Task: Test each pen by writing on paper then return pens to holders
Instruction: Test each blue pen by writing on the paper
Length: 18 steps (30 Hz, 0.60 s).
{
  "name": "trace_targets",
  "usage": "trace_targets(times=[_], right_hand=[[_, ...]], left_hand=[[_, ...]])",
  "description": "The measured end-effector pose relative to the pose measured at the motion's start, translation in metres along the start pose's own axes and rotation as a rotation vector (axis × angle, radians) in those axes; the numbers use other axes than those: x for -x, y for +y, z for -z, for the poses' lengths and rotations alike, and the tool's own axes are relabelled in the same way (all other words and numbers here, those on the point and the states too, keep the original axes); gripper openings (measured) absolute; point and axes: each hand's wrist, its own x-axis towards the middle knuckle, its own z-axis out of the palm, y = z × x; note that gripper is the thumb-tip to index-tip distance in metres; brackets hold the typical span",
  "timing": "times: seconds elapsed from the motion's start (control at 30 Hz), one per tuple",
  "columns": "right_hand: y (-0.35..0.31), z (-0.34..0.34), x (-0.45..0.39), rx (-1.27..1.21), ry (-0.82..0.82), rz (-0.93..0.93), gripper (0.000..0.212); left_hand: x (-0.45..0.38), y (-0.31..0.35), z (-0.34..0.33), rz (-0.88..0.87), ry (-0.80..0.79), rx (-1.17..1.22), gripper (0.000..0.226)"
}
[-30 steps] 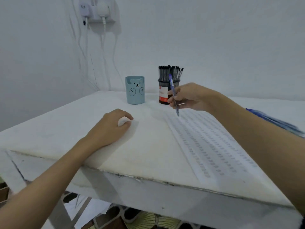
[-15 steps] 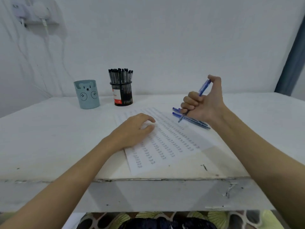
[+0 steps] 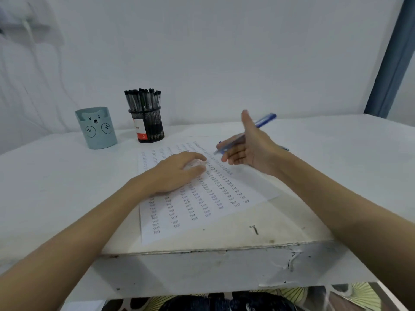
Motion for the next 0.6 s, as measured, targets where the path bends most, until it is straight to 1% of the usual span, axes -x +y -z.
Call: trace_targets(times=[0.03, 0.07, 0.1, 0.13, 0.2, 0.3, 0.37, 0.5, 0.6], right_hand=[[0.002, -0.004, 0.000, 0.093, 0.010, 0.032, 0.070], [0.006, -0.006, 0.001, 0.170, 0.025, 0.068, 0.058], [0.011, -0.009, 0.001, 0.218, 0.057, 0.104, 0.045], [0.015, -0.010, 0.001, 0.237, 0.102, 0.132, 0.039], [0.021, -0.011, 0.002, 0.221, 0.157, 0.164, 0.039], [0.021, -0.012, 0.005, 0.179, 0.140, 0.174, 0.042], [0.022, -0.013, 0.005, 0.195, 0.184, 0.203, 0.036], [0.031, -0.012, -0.003, 0.379, 0.307, 0.312, 0.029], [0.036, -0.010, -0.007, 0.472, 0.313, 0.375, 0.039]], left_hand=[[-0.002, 0.001, -0.003, -0.001, -0.004, -0.021, 0.041], [-0.004, 0.002, -0.005, -0.011, -0.002, -0.047, 0.042], [-0.005, 0.002, -0.008, -0.023, 0.006, -0.071, 0.042], [-0.005, 0.001, -0.010, -0.034, 0.017, -0.084, 0.042], [-0.003, 0.000, -0.011, -0.043, 0.036, -0.083, 0.042], [-0.001, -0.001, -0.012, -0.051, 0.049, -0.071, 0.041], [-0.001, -0.001, -0.012, -0.050, 0.059, -0.063, 0.041], [-0.002, -0.002, -0.013, -0.035, 0.059, -0.057, 0.042], [-0.003, -0.003, -0.014, -0.049, 0.061, -0.055, 0.042]])
